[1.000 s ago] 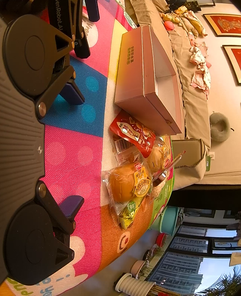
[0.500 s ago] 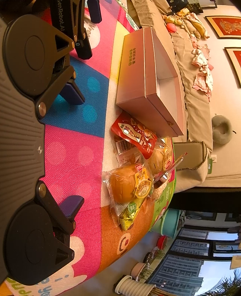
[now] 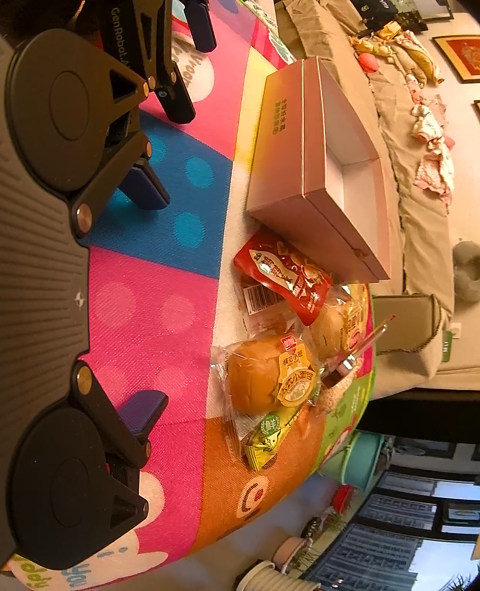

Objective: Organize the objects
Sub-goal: 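Grasp the pink box wall with the left tool, then move the right tool over the red egg-snack packet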

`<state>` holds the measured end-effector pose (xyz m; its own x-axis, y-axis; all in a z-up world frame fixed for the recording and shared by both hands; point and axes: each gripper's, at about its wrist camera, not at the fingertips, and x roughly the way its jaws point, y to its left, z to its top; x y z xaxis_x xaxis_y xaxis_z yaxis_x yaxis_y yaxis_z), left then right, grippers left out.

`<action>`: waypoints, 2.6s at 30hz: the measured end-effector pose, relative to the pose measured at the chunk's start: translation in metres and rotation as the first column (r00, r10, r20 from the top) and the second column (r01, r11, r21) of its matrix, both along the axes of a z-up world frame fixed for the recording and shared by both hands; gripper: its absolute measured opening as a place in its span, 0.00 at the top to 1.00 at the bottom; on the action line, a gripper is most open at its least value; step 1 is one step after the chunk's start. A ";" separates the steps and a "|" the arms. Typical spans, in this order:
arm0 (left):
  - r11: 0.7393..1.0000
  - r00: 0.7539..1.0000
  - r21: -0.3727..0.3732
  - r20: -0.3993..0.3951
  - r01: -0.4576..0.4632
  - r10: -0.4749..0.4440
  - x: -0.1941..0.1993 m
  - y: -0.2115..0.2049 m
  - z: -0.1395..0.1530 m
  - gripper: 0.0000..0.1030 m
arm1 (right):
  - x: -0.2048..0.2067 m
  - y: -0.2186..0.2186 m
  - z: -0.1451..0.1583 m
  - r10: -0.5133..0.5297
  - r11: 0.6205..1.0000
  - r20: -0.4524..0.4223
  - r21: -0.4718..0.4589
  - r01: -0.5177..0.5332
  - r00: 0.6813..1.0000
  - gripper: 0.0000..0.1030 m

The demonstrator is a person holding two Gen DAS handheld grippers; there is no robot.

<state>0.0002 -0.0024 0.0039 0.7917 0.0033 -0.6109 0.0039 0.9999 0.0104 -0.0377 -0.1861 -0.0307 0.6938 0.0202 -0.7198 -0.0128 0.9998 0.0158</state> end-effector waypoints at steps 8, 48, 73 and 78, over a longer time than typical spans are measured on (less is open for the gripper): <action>0.999 0.999 -0.024 0.007 0.038 -0.038 0.003 0.010 0.007 0.04 | 0.004 0.000 0.002 0.006 1.000 -0.033 -0.002 -0.006 0.999 0.00; 0.961 0.983 -0.258 0.117 -0.105 0.138 0.101 0.107 0.023 0.87 | 0.038 -0.043 0.032 0.034 0.998 0.132 -0.064 -0.026 0.991 0.23; 0.944 0.986 -0.316 0.100 -0.096 0.134 0.103 0.114 0.014 0.86 | -0.008 -0.033 0.032 0.116 0.984 -0.082 0.148 -0.103 0.990 0.85; 0.945 0.986 -0.313 0.102 -0.094 0.132 0.103 0.114 0.014 0.86 | -0.002 -0.002 0.056 0.237 0.968 0.069 -0.108 -0.229 0.969 0.22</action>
<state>0.1029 0.1111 0.0182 0.8644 -0.0747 -0.4972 -0.0919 0.9487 -0.3024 -0.0402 -0.1883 0.0257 0.7342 0.1197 -0.6683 -0.2423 0.9657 -0.0933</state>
